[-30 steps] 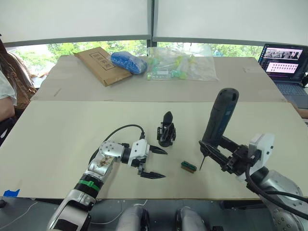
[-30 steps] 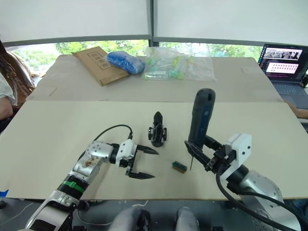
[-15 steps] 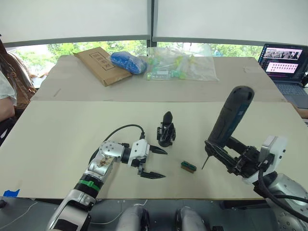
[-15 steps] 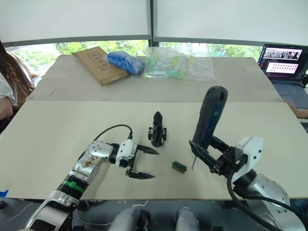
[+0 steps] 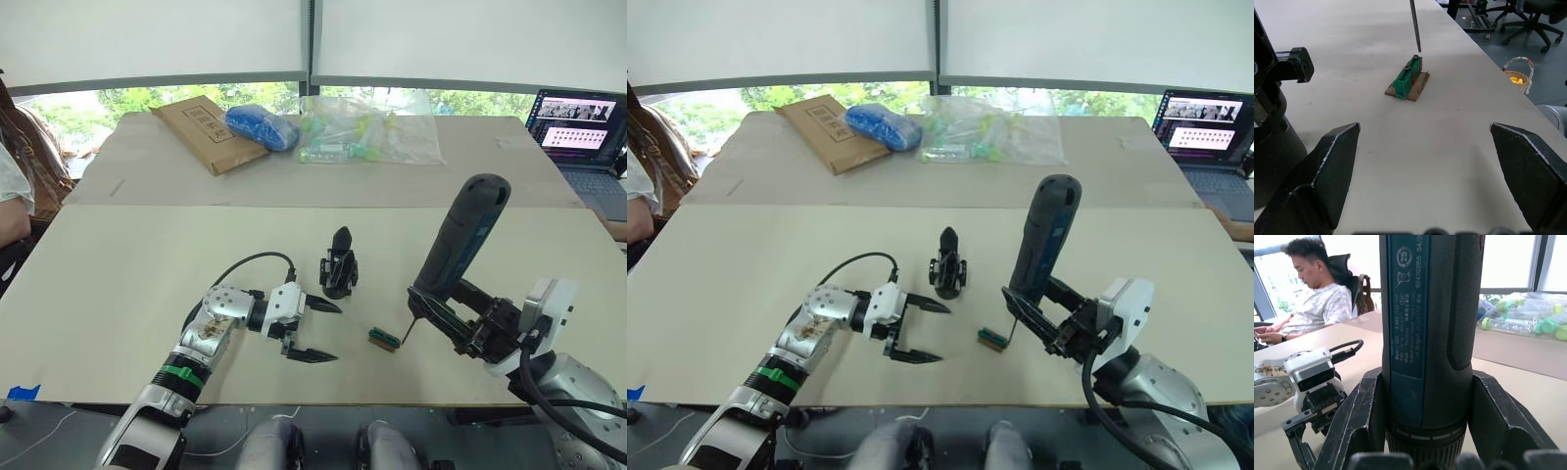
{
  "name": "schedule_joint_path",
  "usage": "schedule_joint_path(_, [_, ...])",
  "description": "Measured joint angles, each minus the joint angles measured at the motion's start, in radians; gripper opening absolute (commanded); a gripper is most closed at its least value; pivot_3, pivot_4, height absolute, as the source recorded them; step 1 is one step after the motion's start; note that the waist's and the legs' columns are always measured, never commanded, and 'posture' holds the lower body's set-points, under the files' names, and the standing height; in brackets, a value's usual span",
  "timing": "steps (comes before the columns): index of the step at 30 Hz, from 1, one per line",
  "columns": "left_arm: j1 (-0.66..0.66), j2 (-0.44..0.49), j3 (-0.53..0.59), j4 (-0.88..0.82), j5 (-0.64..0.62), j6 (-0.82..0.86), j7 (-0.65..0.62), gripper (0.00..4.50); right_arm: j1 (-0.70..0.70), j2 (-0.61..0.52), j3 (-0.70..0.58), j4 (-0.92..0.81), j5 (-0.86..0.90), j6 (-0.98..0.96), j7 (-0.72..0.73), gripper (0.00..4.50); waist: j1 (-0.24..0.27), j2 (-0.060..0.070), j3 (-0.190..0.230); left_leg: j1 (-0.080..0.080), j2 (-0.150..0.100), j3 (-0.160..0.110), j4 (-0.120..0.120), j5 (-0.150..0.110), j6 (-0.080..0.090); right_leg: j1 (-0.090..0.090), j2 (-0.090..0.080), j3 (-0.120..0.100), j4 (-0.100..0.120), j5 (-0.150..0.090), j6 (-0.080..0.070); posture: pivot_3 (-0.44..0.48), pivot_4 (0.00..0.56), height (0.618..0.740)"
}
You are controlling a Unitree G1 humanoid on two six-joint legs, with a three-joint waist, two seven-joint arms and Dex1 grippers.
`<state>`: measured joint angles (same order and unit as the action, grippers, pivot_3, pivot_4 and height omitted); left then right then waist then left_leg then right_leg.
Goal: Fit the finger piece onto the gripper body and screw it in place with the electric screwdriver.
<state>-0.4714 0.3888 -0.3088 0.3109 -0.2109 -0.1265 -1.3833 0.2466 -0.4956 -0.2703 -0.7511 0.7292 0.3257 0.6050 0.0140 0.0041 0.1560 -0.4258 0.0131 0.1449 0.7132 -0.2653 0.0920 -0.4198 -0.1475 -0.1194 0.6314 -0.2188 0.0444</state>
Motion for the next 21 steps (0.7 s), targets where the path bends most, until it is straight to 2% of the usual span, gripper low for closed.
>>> schedule_joint_path(21, [0.000,0.003,0.000,0.000,0.009,-0.001,-0.001,4.50,-0.019,-0.025,0.025,-0.044,-0.003,0.005,-0.041,1.91,0.000,0.000,0.000,0.000,0.000,0.000,0.000,0.000,0.000,0.000,0.000,0.000,0.000,0.000,0.000,0.000,0.150,0.732])
